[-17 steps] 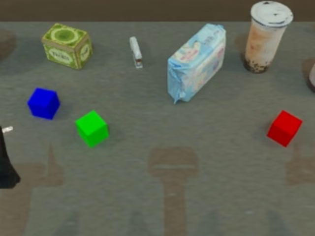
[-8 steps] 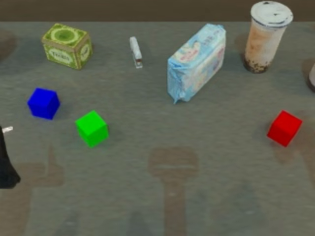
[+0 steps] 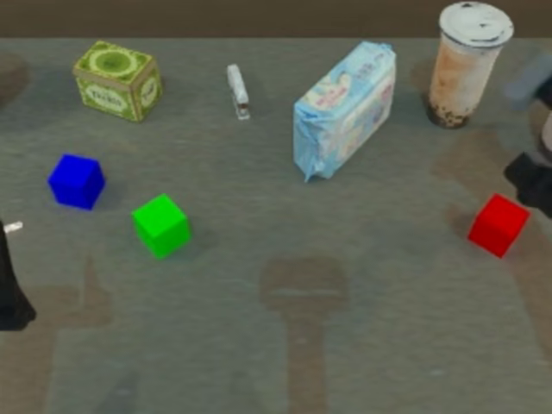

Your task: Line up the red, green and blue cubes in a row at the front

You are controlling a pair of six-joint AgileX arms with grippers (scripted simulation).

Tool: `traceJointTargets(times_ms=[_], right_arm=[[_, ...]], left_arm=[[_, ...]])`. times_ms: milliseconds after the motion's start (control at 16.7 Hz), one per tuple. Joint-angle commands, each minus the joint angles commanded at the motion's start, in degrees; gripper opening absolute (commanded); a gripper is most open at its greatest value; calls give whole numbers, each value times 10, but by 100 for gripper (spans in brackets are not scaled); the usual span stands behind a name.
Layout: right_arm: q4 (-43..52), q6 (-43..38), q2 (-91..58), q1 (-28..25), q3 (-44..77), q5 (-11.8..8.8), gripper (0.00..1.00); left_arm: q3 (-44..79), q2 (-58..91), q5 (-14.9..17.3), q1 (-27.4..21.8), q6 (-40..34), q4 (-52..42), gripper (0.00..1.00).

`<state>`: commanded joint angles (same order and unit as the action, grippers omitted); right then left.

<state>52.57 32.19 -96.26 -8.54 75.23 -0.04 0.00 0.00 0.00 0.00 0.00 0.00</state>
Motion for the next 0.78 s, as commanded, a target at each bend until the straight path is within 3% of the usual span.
traceJointTargets(times_ms=[360,780], right_arm=[[103,64,-201,-16,154,1,100],[112,70,-220,-14,168,2,100]], left_arm=[[0,0,0,0,0,0,100],[0,0,0,0,0,0,100]])
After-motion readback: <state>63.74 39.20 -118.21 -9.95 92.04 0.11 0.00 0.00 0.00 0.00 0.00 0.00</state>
